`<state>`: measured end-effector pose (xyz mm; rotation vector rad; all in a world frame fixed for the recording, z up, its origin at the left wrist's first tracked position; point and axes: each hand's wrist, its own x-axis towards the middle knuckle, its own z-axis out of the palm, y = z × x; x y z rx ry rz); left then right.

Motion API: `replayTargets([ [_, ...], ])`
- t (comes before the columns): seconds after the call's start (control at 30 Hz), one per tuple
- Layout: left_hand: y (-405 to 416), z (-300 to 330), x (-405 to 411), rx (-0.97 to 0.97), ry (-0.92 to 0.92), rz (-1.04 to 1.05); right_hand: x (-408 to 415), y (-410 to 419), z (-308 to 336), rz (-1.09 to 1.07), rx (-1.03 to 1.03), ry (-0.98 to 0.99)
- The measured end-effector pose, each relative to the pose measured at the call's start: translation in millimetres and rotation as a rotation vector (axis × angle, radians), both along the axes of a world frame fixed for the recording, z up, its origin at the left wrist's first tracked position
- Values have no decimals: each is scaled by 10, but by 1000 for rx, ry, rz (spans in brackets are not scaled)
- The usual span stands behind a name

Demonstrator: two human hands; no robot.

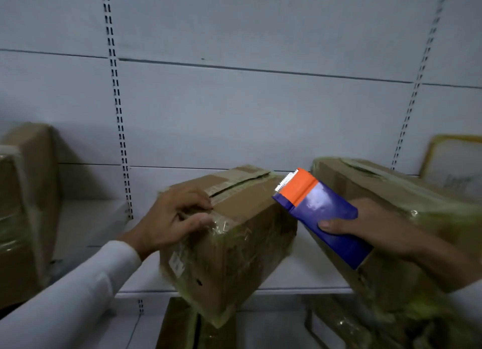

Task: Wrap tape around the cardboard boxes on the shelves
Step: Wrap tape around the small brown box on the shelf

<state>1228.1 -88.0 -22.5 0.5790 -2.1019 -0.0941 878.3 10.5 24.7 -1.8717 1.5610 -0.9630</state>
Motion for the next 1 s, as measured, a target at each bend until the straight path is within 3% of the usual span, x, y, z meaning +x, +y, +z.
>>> replayTargets([
  [0.1, 30, 226, -30, 101, -119, 55, -20, 93, -13, -14, 13, 37],
  [0.2, 198, 394, -216, 150, -509, 431, -57, 149, -39, -18, 10, 33],
  [0.33, 328, 251, -616, -98, -779, 605, -100, 178, -39, 15, 16, 8],
  [0.4, 261, 249, -579, -75, -798, 516, -147, 186, -41, 40, 8, -7],
  [0.5, 104, 338, -304, 147, -738, 288, -238, 186, -41, 88, 28, -13],
  [0.6, -28, 370, -84, 236, -673, 195, -286, 179, -44, 149, 37, -22],
  [1.0, -177, 297, 174, 218, -709, 391, -213, 22, -251, 337, 162, -29],
])
